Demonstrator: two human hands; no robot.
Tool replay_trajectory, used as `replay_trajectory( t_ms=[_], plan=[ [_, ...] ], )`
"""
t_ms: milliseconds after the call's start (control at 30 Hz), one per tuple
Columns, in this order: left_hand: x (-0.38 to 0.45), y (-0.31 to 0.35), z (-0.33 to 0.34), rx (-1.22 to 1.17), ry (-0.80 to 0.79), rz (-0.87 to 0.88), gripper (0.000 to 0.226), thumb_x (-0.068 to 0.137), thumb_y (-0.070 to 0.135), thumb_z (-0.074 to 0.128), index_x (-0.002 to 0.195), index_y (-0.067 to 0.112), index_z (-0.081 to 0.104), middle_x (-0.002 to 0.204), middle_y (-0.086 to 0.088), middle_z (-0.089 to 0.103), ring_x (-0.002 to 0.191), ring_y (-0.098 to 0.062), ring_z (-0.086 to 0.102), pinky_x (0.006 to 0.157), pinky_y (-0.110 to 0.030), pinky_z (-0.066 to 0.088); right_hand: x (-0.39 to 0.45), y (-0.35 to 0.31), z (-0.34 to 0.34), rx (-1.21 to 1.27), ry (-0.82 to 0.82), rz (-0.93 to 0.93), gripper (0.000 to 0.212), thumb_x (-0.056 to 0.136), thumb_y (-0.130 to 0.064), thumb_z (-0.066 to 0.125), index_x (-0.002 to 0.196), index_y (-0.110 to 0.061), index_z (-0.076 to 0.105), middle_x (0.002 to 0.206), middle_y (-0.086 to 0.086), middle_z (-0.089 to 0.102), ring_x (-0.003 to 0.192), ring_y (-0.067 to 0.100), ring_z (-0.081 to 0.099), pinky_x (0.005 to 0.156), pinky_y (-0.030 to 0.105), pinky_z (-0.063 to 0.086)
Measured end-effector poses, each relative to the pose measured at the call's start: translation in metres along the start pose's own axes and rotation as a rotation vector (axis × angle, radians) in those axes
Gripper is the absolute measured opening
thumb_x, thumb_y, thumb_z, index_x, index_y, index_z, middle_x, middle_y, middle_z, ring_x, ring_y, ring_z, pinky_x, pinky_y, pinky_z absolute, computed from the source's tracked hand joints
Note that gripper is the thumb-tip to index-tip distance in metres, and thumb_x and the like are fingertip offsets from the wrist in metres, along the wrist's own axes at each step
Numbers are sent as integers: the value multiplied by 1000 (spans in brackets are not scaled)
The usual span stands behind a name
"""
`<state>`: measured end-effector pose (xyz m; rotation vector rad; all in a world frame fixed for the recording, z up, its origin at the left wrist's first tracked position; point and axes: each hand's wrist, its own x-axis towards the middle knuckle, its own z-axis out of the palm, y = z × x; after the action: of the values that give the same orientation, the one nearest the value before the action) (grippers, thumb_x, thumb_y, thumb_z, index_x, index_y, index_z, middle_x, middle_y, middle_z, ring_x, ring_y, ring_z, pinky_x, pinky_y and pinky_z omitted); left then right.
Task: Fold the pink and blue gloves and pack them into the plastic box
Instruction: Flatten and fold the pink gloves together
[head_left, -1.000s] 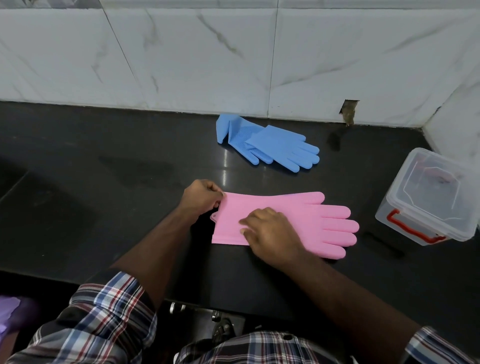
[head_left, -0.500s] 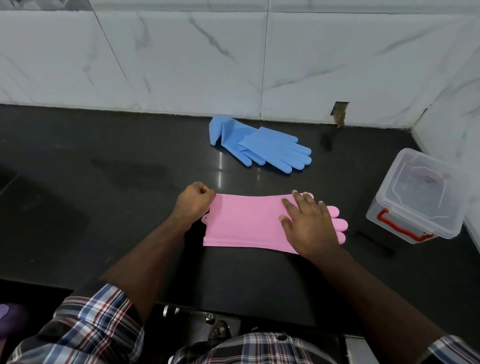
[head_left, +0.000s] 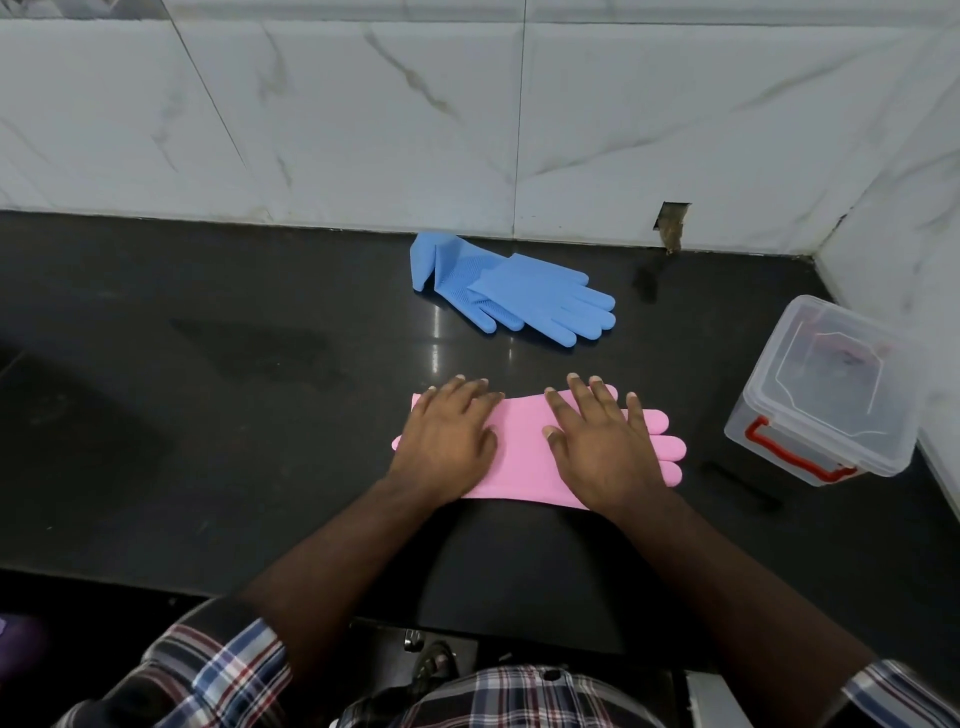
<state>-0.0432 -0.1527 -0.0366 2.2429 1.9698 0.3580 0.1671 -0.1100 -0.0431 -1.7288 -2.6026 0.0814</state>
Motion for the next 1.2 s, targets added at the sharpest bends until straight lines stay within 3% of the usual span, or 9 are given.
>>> replay_trajectory(
  t_ms=[100,200,567,700,800,900,967,1100,1200],
  plan=[
    [-3,0,16,80,-159,-27,61,99,56,26,156,33,24,167,1,17,154,-25,7,123,-54,8,0,-1,1,-32,-19,-3,54,101,-50,25,152,-33,27,163,1,20,150,25,14,117,58,8],
    [-9,-7,26,101,-213,-62,69,96,67,10,159,37,7,169,4,2,155,-22,-5,123,-54,-2,0,4,5,-43,-55,18,57,100,-54,19,153,-34,21,164,1,16,151,24,10,118,57,5],
    [-11,-7,29,146,-236,-73,71,94,70,2,157,39,-9,169,4,-8,154,-20,-13,122,-54,-8,-1,8,12,-26,-69,10,64,96,-60,7,155,-35,13,165,0,13,151,23,9,119,54,5],
    [-8,-14,16,-15,-169,-71,68,101,56,28,160,30,10,169,4,10,155,-20,2,125,-46,2,2,6,-3,-1,-91,5,60,99,-55,22,154,-32,18,165,0,13,152,23,7,118,55,5],
    [-1,-32,-1,-28,-31,-141,53,100,29,44,152,24,40,157,-1,42,146,-27,30,120,-45,26,-2,-9,-21,102,32,-45,48,99,-40,43,145,-26,45,157,2,37,147,24,25,119,50,17],
    [12,-55,-19,-75,-41,-326,39,99,20,44,133,24,62,132,-5,60,125,-33,49,104,-48,43,-9,-44,-33,250,119,-197,31,96,-25,53,121,-19,69,123,5,68,113,28,56,100,40,42],
    [21,-67,-26,-134,-98,-342,32,98,15,45,117,15,70,116,-10,67,109,-32,59,94,-43,49,-12,-72,-31,291,71,-315,28,95,-17,52,113,-15,73,106,9,72,95,29,58,87,38,44],
    [30,-78,-34,-245,-135,-373,23,95,11,53,96,12,76,99,-2,75,88,-20,64,77,-26,46,-8,-112,-19,337,-87,-404,33,98,-15,47,122,-15,69,109,8,68,101,28,54,89,37,42],
    [34,-82,-36,-273,-179,-406,17,93,16,59,89,21,75,89,7,71,82,-11,59,74,-21,41,-6,-128,-14,308,-149,-422,29,98,-28,51,109,-11,71,102,11,66,99,28,56,87,36,40]
  ],
)
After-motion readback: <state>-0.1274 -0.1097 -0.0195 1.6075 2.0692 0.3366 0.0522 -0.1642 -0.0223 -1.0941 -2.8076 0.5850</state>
